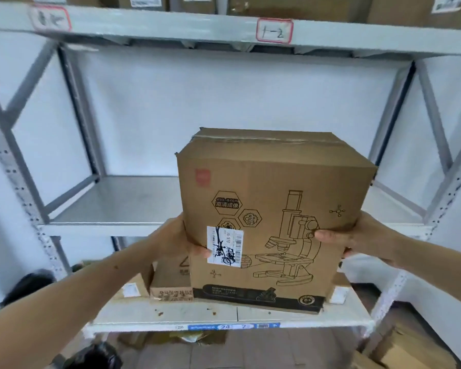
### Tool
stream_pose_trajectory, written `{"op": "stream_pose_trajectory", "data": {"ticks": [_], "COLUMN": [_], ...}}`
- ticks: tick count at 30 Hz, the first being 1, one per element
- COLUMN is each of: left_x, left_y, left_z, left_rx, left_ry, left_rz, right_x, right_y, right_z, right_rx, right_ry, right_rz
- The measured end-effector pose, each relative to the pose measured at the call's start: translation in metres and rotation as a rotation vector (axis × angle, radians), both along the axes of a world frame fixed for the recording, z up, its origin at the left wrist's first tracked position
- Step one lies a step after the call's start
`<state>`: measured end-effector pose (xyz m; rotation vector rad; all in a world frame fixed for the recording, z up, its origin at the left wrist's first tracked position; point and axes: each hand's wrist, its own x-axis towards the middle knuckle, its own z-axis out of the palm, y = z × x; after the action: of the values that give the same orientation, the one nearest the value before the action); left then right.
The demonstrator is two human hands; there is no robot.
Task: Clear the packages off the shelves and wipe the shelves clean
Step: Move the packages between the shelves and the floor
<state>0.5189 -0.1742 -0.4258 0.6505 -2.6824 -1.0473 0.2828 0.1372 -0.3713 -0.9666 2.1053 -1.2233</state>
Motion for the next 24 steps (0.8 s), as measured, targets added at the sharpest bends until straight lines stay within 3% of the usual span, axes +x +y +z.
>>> {"op": "stream_pose_trajectory", "data": {"ticks": [12, 24], "left_x": [0.117, 0.146], "left_y": [-0.198, -0.363], "left_z": [0.05, 0.061], "left_rx": [-0.047, -0.081], "left_ry": [0.121, 0.123], "left_rz": [0.125, 0.235], "right_x": [0.065, 0.084], "right_y": [-0.242, -0.42], "right_z": [0.043, 0.055], "right_rx": [-0.067, -0.08], "right_ry": [0.099, 0.127], "right_rz": [0.164, 0.251]}}
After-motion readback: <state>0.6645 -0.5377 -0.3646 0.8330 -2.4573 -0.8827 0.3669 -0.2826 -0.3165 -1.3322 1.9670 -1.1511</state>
